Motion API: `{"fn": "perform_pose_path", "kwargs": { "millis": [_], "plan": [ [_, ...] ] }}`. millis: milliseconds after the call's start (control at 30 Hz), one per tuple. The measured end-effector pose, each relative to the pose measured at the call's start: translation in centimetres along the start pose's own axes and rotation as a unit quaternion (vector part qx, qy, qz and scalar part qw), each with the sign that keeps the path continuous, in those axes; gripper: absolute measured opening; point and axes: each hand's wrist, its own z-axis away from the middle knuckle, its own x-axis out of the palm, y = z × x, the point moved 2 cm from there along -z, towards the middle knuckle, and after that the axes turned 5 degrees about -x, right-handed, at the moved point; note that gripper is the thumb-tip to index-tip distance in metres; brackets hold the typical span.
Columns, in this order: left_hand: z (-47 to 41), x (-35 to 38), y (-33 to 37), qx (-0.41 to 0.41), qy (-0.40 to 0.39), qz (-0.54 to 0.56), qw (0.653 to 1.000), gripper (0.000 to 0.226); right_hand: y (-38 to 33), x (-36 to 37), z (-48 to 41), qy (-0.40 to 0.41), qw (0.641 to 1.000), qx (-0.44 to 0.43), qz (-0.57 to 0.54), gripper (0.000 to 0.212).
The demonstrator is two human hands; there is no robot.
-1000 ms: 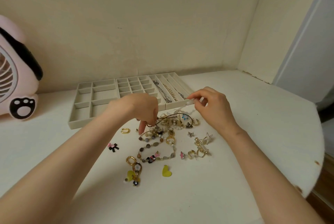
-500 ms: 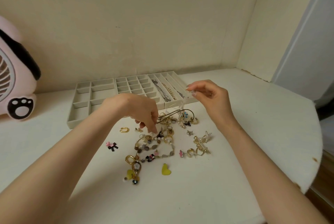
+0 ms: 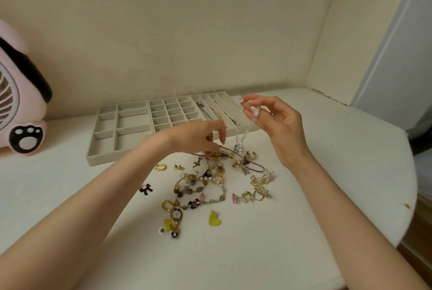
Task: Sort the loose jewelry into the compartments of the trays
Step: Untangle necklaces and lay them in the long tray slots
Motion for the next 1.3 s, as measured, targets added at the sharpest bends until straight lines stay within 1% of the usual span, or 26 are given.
{"fn": "perform_pose_path", "kwargs": {
  "millis": [100, 200, 267, 300, 400, 500, 600, 667, 733, 833, 900, 933, 967, 1000, 1033, 1067, 1100, 1133, 1167, 1233, 1300],
  "plan": [
    [0.3, -0.3, -0.1, 0.011, -0.042, -0.014, 0.999, 0.011, -0.3, -0.4, -0.1, 0.039, 0.998, 0.000, -0.042, 0.014],
    [0.5, -0.3, -0.6, 0.005, -0.073, -0.015, 0.997, 0.025, -0.6, -0.8, -0.3, 0.071, 0.995, 0.000, -0.072, 0.016],
    [0.5, -0.3, -0.7, -0.003, -0.076, -0.003, 0.997, 0.035, -0.7, -1.1, -0.4, 0.091, 0.993, 0.003, -0.071, 0.015],
    [0.5, -0.4, -0.6, -0.004, -0.072, 0.005, 0.997, 0.036, -0.6, -1.2, -0.4, 0.099, 0.993, 0.004, -0.063, 0.014],
    [0.7, -0.9, -0.5, -0.002, -0.061, 0.014, 0.998, 0.022, -0.3, -1.5, -0.4, 0.110, 0.994, 0.013, -0.024, 0.013],
    [0.8, -1.4, -0.6, 0.022, -0.051, 0.029, 0.998, 0.011, 0.2, -1.8, -0.3, 0.099, 0.992, 0.031, 0.070, 0.016],
    [1.1, -2.2, -0.4, 0.060, -0.009, 0.074, 0.995, 0.008, 1.3, -1.9, -0.3, 0.080, 0.977, 0.063, 0.188, 0.024],
    [1.3, -2.6, -0.2, 0.084, 0.029, 0.097, 0.991, 0.009, 2.0, -2.0, -0.2, 0.051, 0.954, 0.080, 0.283, 0.027],
    [1.3, -3.0, 0.0, 0.096, 0.067, 0.126, 0.985, 0.012, 2.2, -1.7, 0.1, -0.003, 0.929, 0.104, 0.356, 0.023],
    [1.3, -3.5, 0.3, 0.106, 0.129, 0.168, 0.972, 0.014, 2.7, -1.4, 0.5, -0.078, 0.894, 0.150, 0.415, 0.023],
    [1.4, -3.7, 0.6, 0.114, 0.157, 0.216, 0.957, 0.016, 2.5, -1.2, 0.5, -0.088, 0.879, 0.142, 0.447, 0.026],
    [1.5, -3.7, 0.7, 0.120, 0.166, 0.247, 0.947, 0.017, 2.2, -1.0, 0.5, -0.080, 0.880, 0.122, 0.453, 0.025],
    [1.5, -3.8, 0.8, 0.126, 0.172, 0.278, 0.936, 0.019, 1.7, -0.8, 0.5, -0.070, 0.889, 0.099, 0.441, 0.022],
    [1.5, -3.8, 0.8, 0.131, 0.178, 0.307, 0.926, 0.020, 1.2, -0.5, 0.5, -0.064, 0.909, 0.086, 0.402, 0.016],
    [1.4, -3.8, 0.8, 0.136, 0.185, 0.331, 0.915, 0.021, 0.7, -0.1, 0.6, -0.073, 0.933, 0.097, 0.340, 0.012],
    [1.4, -3.8, 0.8, 0.143, 0.195, 0.352, 0.904, 0.022, 0.3, 0.3, 0.8, -0.098, 0.947, 0.125, 0.278, 0.016],
    [1.4, -3.8, 0.8, 0.148, 0.205, 0.373, 0.892, 0.023, 0.2, 0.6, 1.0, -0.133, 0.948, 0.150, 0.246, 0.025],
    [1.4, -3.9, 0.8, 0.152, 0.214, 0.394, 0.881, 0.023, 0.4, 0.8, 1.2, -0.170, 0.939, 0.163, 0.253, 0.029],
    [1.5, -4.0, 0.8, 0.152, 0.219, 0.415, 0.870, 0.023, 0.8, 0.9, 1.3, -0.197, 0.926, 0.166, 0.277, 0.026],
    [1.6, -4.2, 0.6, 0.150, 0.225, 0.449, 0.852, 0.022, 1.4, 1.1, 1.4, -0.220, 0.908, 0.160, 0.318, 0.012],
    [1.6, -4.4, 0.5, 0.153, 0.232, 0.464, 0.841, 0.022, 1.6, 1.2, 1.3, -0.214, 0.911, 0.159, 0.315, 0.003]
  ]
}}
